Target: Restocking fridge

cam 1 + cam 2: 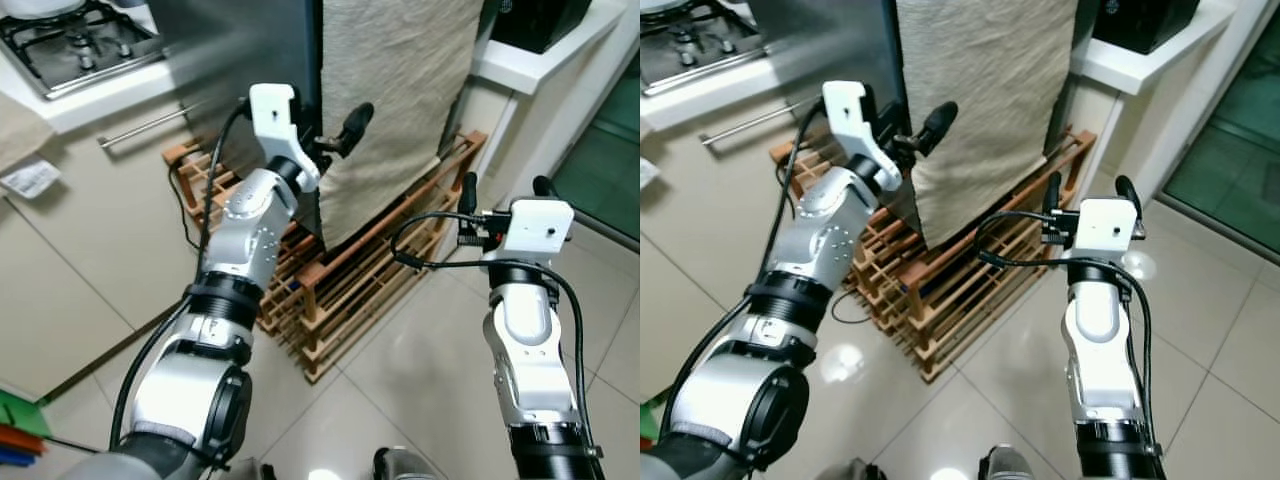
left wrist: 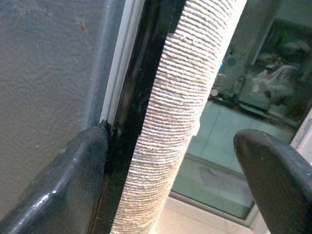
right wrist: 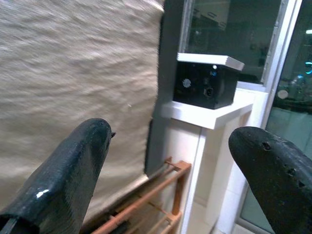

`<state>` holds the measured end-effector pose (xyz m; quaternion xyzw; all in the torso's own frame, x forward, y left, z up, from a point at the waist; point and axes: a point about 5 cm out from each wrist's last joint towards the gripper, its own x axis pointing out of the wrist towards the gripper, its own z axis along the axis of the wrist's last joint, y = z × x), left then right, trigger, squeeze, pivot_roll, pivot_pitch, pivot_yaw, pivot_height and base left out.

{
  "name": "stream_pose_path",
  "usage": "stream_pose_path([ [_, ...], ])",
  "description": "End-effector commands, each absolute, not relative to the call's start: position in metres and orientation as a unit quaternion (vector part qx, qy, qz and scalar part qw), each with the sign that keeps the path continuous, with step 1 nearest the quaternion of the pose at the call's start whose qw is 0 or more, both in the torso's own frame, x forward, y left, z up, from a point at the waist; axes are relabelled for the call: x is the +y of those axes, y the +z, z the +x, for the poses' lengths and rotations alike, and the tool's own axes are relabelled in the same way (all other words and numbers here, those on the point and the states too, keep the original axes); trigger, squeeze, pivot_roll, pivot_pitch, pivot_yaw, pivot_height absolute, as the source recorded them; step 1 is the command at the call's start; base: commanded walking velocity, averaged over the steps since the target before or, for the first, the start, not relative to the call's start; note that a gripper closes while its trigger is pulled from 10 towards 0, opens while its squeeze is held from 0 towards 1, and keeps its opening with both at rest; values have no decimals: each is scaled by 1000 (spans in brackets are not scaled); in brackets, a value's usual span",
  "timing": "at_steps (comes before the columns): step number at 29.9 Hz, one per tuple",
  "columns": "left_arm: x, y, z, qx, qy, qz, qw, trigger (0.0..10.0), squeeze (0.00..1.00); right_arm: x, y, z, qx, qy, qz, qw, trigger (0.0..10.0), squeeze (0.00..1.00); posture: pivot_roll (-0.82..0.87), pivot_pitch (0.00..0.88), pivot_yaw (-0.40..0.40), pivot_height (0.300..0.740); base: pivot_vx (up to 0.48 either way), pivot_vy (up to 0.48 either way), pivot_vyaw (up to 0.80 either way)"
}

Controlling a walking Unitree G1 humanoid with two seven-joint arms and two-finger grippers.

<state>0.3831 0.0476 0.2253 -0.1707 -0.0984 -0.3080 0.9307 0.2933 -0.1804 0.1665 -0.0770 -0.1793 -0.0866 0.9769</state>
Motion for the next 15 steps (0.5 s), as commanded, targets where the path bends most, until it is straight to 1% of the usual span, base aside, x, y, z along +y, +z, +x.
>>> stream_pose_path([
  [1,18,212,375,-52,-375,-200,904,10000,0,-183,170,290,-183,-93,-80,975,10000,0,-201,108,79,723,0,0,0],
  [2,13,215,373,-55,-393,-213,893,10000,0,-183,170,289,-183,-94,-81,975,10000,0,-210,112,85,723,0,0,0],
  [4,3,222,367,-69,-445,-234,861,10000,0,-185,168,287,-180,-97,-83,975,10000,0,-213,113,86,723,0,0,0],
  [5,-7,229,356,-85,-509,-235,824,10000,0,-188,165,284,-175,-101,-85,976,10000,0,-214,115,86,723,0,0,0],
  [6,-7,229,356,-85,-509,-235,824,10000,0,-188,165,284,-175,-101,-85,976,10000,0,-214,115,86,723,0,0,0],
  [11,-19,227,340,-96,-591,-210,773,10000,0,-192,159,279,-164,-103,-90,977,10000,0,-211,117,87,723,0,0,0],
  [12,-19,227,340,-96,-591,-210,773,10000,0,-192,159,279,-164,-103,-90,977,10000,0,-211,117,87,723,0,0,0],
  [13,-20,227,339,-96,-598,-209,767,10000,0,-193,159,279,-162,-104,-90,977,10000,0,-212,119,88,723,0,0,0],
  [14,-28,227,328,-91,-637,-213,736,10000,0,-194,158,278,-160,-106,-90,977,10000,0,-213,117,88,723,0,0,0],
  [15,-28,227,328,-91,-637,-213,736,10000,0,-194,158,278,-160,-106,-90,977,10000,0,-213,117,88,723,0,0,0],
])
